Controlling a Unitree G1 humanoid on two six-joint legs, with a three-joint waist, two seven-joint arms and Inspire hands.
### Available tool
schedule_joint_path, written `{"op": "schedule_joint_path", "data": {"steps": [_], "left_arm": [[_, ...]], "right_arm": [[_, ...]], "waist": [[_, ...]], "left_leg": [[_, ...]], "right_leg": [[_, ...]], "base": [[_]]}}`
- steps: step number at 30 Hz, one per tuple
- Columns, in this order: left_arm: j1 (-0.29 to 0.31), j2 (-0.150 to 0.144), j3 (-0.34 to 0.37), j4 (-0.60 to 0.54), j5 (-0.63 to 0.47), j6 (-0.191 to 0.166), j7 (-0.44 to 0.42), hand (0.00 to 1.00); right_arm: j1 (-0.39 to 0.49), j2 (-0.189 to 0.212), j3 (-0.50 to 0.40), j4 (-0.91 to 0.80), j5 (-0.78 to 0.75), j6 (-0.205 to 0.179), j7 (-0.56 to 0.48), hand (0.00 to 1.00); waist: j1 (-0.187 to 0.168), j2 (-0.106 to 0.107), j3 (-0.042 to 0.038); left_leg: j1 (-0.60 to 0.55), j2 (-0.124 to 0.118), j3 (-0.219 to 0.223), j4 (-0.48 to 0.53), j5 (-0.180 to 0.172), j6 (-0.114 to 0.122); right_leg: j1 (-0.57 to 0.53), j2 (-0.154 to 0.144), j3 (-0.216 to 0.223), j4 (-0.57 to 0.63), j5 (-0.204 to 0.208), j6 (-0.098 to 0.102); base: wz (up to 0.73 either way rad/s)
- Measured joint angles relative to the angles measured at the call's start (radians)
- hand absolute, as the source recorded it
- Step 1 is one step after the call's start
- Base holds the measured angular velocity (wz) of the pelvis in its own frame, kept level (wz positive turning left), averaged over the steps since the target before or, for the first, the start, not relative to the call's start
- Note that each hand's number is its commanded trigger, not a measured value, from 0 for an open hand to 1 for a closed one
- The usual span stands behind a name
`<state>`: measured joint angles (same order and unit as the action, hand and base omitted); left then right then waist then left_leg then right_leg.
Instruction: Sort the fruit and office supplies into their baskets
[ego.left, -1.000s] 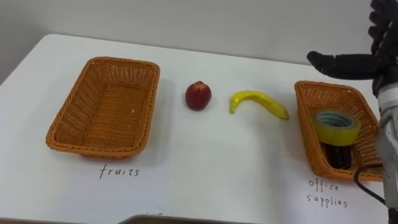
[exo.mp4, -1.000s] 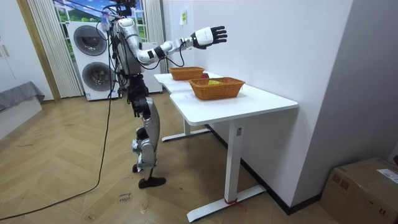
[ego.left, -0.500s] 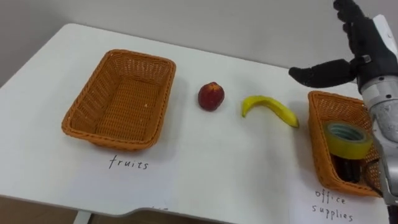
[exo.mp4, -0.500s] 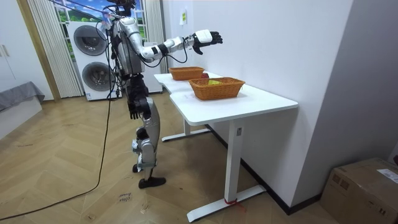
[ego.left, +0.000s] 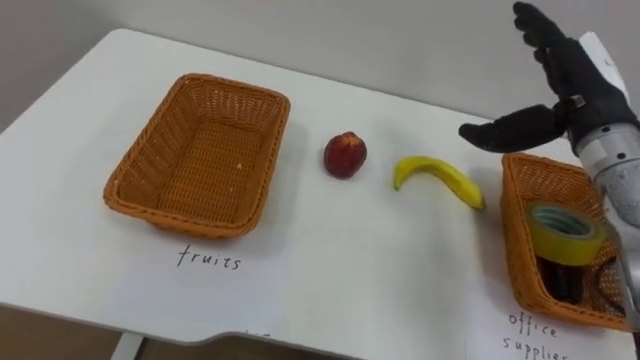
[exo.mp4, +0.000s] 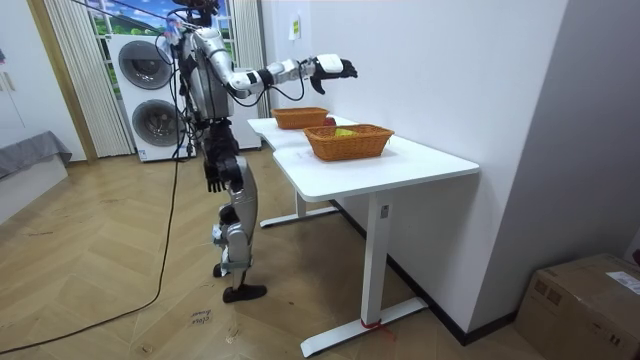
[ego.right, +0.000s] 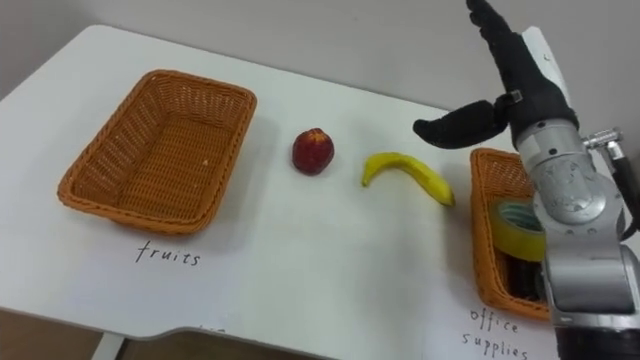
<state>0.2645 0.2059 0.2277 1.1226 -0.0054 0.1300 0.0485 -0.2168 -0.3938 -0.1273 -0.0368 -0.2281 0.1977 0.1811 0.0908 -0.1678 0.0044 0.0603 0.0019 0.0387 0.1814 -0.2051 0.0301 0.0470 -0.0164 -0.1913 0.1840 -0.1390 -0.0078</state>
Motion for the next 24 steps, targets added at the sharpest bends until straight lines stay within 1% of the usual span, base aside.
{"op": "schedule_joint_path", "data": {"steps": [3, 5, 6, 7, 10, 12, 14, 16, 18, 19, 21, 24], "left_arm": [[-0.021, 0.005, 0.000, 0.019, 0.000, -0.007, -0.004, 0.00], [-0.031, 0.008, -0.001, 0.038, -0.001, -0.006, -0.013, 0.00], [-0.031, 0.009, -0.005, 0.039, 0.000, -0.005, -0.014, 0.00], [-0.036, 0.009, -0.005, 0.039, 0.000, -0.005, -0.013, 0.00], [-0.041, 0.012, -0.018, 0.039, 0.000, -0.005, -0.008, 0.00], [-0.042, 0.013, -0.024, 0.039, 0.000, -0.005, 0.002, 0.00], [-0.045, 0.018, -0.037, 0.039, 0.000, -0.005, 0.010, 0.00], [-0.044, 0.022, -0.038, 0.039, 0.000, -0.005, 0.015, 0.00], [-0.044, 0.026, -0.046, 0.040, 0.000, -0.005, 0.015, 0.00], [-0.045, 0.031, -0.051, 0.039, 0.000, -0.005, 0.012, 0.00], [-0.047, 0.041, -0.068, 0.038, 0.000, -0.002, 0.006, 0.00], [-0.057, 0.053, -0.088, 0.037, 0.000, 0.003, -0.003, 0.00]], "right_arm": [[-0.001, -0.001, 0.001, 0.031, -0.014, -0.001, 0.007, 0.00], [-0.001, -0.001, 0.006, 0.043, -0.017, -0.001, 0.007, 0.00], [-0.003, -0.007, 0.018, 0.061, -0.020, -0.002, 0.007, 0.00], [-0.009, -0.021, 0.033, 0.082, -0.034, -0.002, 0.008, 0.00], [-0.028, -0.053, 0.069, 0.120, -0.069, 0.000, 0.010, 0.00], [-0.038, -0.060, 0.077, 0.134, -0.090, 0.000, 0.014, 0.00], [-0.041, -0.070, 0.081, 0.141, -0.096, 0.000, 0.016, 0.00], [-0.042, -0.083, 0.100, 0.143, -0.096, 0.001, 0.019, 0.00], [-0.042, -0.084, 0.115, 0.144, -0.102, 0.000, 0.020, 0.00], [-0.043, -0.084, 0.125, 0.147, -0.113, 0.000, 0.023, 0.00], [-0.043, -0.084, 0.141, 0.153, -0.132, 0.001, 0.031, 0.00], [-0.043, -0.084, 0.152, 0.175, -0.138, 0.001, 0.052, 0.00]], "waist": [[0.002, -0.001, -0.0007], [0.004, 0.000, 0.0004], [0.003, -0.001, -0.0003], [0.003, -0.003, -0.0012], [0.010, -0.006, -0.0008], [0.013, -0.009, -0.0021], [0.021, -0.014, -0.0013], [0.024, -0.021, -0.0030], [0.028, -0.025, -0.0031], [0.028, -0.029, -0.0011], [0.024, -0.032, -0.0006], [0.031, -0.034, -0.0003]], "left_leg": [[-0.015, 0.001, 0.000, 0.008, 0.000, 0.000], [-0.019, 0.000, -0.001, 0.010, 0.000, 0.000], [-0.021, 0.000, 0.000, 0.011, 0.001, -0.001], [-0.029, 0.000, 0.000, 0.013, 0.001, -0.001], [-0.041, 0.001, 0.001, 0.017, 0.002, -0.002], [-0.048, 0.001, 0.001, 0.018, 0.002, -0.003], [-0.055, 0.002, 0.001, 0.018, 0.003, -0.004], [-0.059, 0.002, 0.001, 0.017, 0.003, -0.004], [-0.067, 0.002, -0.005, 0.020, 0.003, -0.004], [-0.074, 0.001, -0.012, 0.023, 0.003, -0.004], [-0.086, 0.001, -0.015, 0.027, 0.003, -0.004], [-0.105, 0.000, -0.018, 0.034, 0.003, -0.004]], "right_leg": [[-0.012, -0.001, 0.000, 0.002, 0.002, -0.003], [-0.016, 0.000, -0.001, 0.001, 0.006, -0.003], [-0.018, 0.000, -0.001, 0.002, 0.006, -0.004], [-0.026, 0.000, -0.001, 0.002, 0.007, -0.005], [-0.037, 0.001, -0.001, 0.002, 0.010, -0.007], [-0.044, 0.001, -0.001, 0.003, 0.011, -0.008], [-0.051, 0.002, -0.001, 0.003, 0.012, -0.009], [-0.055, 0.002, -0.002, 0.003, 0.012, -0.009], [-0.059, 0.002, -0.006, 0.002, 0.012, -0.009], [-0.063, 0.002, -0.007, 0.002, 0.012, -0.009], [-0.070, 0.002, -0.011, 0.002, 0.013, -0.009], [-0.084, 0.001, -0.015, 0.002, 0.013, -0.009]], "base": [[0.00], [0.00], [0.00], [0.00], [-0.01], [0.00], [0.00], [0.00], [0.07], [0.10], [0.08], [0.05]]}}
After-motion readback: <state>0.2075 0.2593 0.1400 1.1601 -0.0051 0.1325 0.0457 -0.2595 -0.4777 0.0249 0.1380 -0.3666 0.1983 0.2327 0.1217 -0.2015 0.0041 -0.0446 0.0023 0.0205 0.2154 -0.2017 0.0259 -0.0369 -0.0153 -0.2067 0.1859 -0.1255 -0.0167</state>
